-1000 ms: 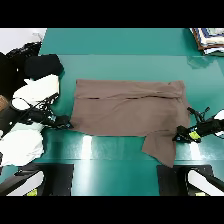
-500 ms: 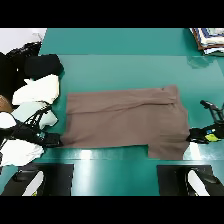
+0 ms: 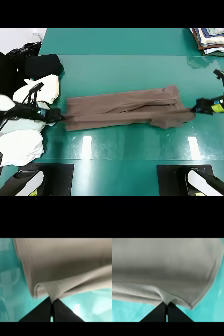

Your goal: Fold the shirts.

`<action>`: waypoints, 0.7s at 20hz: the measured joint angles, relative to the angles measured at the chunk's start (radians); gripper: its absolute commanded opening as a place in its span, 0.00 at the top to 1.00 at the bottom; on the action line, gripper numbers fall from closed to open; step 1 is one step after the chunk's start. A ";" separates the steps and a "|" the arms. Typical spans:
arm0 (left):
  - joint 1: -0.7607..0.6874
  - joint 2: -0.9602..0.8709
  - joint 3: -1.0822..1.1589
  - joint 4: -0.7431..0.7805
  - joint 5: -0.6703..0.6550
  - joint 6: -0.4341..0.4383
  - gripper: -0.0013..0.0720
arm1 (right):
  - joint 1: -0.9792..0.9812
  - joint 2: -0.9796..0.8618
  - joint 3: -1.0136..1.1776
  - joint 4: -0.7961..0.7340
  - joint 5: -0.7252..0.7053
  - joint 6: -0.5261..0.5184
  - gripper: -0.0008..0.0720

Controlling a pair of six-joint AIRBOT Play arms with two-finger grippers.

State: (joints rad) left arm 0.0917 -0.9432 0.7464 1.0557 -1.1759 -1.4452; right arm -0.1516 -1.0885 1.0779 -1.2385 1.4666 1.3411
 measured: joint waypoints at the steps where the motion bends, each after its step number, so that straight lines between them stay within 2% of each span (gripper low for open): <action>1: 0.000 -0.058 0.026 -0.011 0.039 0.003 0.95 | 0.005 -0.055 0.040 0.010 -0.016 -0.001 0.97; 5: 0.000 -0.277 0.142 -0.046 0.132 0.025 0.95 | 0.058 -0.267 0.200 0.029 -0.081 -0.005 0.97; 9: 0.000 -0.411 0.235 -0.063 0.170 0.036 0.93 | 0.108 -0.444 0.360 0.037 -0.138 0.006 0.96; 10: 0.000 -0.427 0.249 -0.066 0.181 0.037 0.60 | 0.114 -0.481 0.398 0.039 -0.140 0.007 0.86; 11: 0.001 -0.440 0.260 -0.066 0.190 0.037 0.24 | 0.118 -0.521 0.439 0.041 -0.145 0.008 0.66; 12: 0.002 -0.448 0.270 -0.070 0.198 0.037 0.22 | 0.118 -0.555 0.476 0.051 -0.148 0.009 0.52; 13: 0.002 -0.454 0.280 -0.076 0.205 0.037 0.22 | 0.118 -0.589 0.515 0.069 -0.147 0.010 0.43; 14: 0.001 -0.459 0.290 -0.084 0.206 0.037 0.22 | 0.116 -0.616 0.550 0.099 -0.145 0.010 0.42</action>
State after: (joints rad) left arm 0.0929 -1.4017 1.0359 0.9722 -0.9695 -1.4078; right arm -0.0357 -1.7050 1.6279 -1.1397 1.3212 1.3514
